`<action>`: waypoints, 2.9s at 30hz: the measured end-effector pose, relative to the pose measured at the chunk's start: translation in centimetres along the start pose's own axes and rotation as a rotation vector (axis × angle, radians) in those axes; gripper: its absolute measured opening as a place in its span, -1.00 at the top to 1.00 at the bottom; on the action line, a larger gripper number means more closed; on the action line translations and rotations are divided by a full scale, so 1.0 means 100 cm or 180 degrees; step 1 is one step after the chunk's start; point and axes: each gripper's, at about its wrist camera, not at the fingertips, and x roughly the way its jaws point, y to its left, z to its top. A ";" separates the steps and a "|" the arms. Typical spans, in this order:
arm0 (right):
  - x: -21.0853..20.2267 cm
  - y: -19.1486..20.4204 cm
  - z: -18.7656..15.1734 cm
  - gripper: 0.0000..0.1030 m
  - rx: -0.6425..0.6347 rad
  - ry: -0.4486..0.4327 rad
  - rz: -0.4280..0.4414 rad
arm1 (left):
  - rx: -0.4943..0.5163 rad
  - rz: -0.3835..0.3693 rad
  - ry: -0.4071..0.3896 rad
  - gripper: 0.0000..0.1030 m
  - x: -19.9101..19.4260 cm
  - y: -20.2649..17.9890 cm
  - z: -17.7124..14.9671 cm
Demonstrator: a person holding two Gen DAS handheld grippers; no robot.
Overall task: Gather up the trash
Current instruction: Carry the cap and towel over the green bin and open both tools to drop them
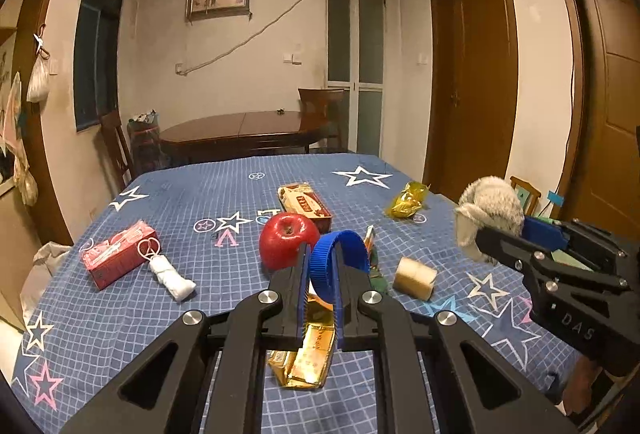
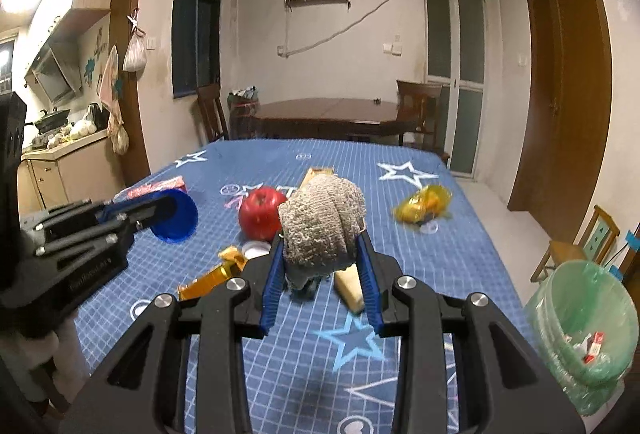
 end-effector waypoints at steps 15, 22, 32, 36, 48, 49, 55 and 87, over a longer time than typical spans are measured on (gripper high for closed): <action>-0.015 -0.018 0.008 0.37 -0.0013 -0.0049 -0.0095 | 0.0030 -0.0169 -0.0087 0.78 0.000 -0.023 0.022; -0.027 -0.051 0.012 0.37 0.0055 -0.0045 -0.0277 | 0.0106 -0.0360 -0.0144 0.78 0.006 -0.057 0.041; -0.051 -0.115 0.019 0.37 0.0167 -0.0048 -0.0675 | 0.0295 -0.0757 -0.0172 0.78 0.022 -0.135 0.069; -0.065 -0.152 0.017 0.37 0.0261 -0.0010 -0.0896 | 0.0383 -0.0929 -0.0175 0.78 0.033 -0.174 0.079; -0.080 -0.249 -0.001 0.37 0.0531 0.0366 -0.1313 | 0.0664 -0.1501 0.0032 0.78 0.075 -0.306 0.092; -0.079 -0.255 -0.005 0.37 0.0556 0.0407 -0.1319 | 0.0678 -0.1527 0.0055 0.78 0.080 -0.312 0.091; -0.069 -0.297 -0.034 0.37 0.0760 0.0667 -0.1314 | 0.0765 -0.1678 0.0248 0.78 0.114 -0.359 0.084; -0.040 -0.355 -0.076 0.37 0.1031 0.1087 -0.1234 | 0.1008 -0.1800 0.0867 0.78 0.218 -0.417 0.019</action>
